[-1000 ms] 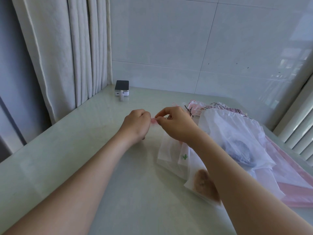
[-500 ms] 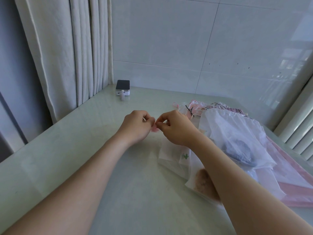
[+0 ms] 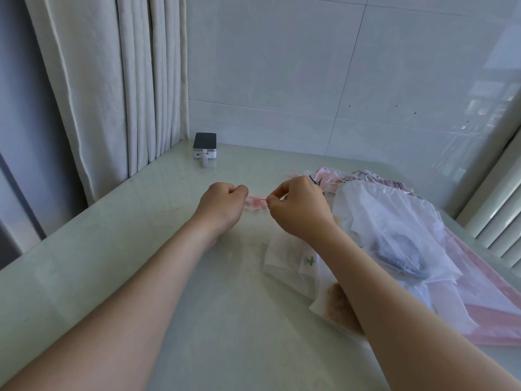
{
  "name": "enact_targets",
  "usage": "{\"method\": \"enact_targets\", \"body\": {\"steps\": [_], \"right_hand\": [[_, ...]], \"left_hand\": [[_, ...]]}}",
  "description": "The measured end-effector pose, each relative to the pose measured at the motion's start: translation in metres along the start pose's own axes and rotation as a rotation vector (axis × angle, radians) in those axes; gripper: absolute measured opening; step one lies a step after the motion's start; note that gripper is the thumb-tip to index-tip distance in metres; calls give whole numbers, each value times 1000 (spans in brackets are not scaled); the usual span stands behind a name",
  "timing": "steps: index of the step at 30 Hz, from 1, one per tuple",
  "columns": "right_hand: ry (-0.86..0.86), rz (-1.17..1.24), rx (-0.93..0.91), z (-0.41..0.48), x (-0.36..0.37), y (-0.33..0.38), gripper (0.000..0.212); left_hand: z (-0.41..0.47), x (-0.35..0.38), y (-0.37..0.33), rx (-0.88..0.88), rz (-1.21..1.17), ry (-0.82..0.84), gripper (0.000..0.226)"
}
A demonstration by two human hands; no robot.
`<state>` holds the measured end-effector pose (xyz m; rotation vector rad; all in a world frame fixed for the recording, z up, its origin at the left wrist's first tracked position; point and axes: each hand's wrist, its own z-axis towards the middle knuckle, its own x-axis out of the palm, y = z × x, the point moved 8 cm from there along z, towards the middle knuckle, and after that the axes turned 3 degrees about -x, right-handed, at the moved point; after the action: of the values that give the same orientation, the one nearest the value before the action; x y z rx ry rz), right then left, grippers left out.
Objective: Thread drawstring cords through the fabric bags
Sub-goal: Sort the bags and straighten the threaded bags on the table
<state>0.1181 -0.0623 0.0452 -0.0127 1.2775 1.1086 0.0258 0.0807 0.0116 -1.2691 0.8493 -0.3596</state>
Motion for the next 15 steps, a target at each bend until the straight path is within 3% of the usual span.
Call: {"method": "enact_targets", "body": {"steps": [5, 10, 15], "right_hand": [[-29, 71, -56, 0, -5, 3, 14], [59, 84, -70, -2, 2, 5, 16], [111, 156, -81, -4, 2, 9, 16]], "left_hand": [[-1, 4, -1, -81, -294, 42, 25], [-1, 4, 0, -114, -462, 28, 17], [-8, 10, -6, -188, -669, 101, 25]]}}
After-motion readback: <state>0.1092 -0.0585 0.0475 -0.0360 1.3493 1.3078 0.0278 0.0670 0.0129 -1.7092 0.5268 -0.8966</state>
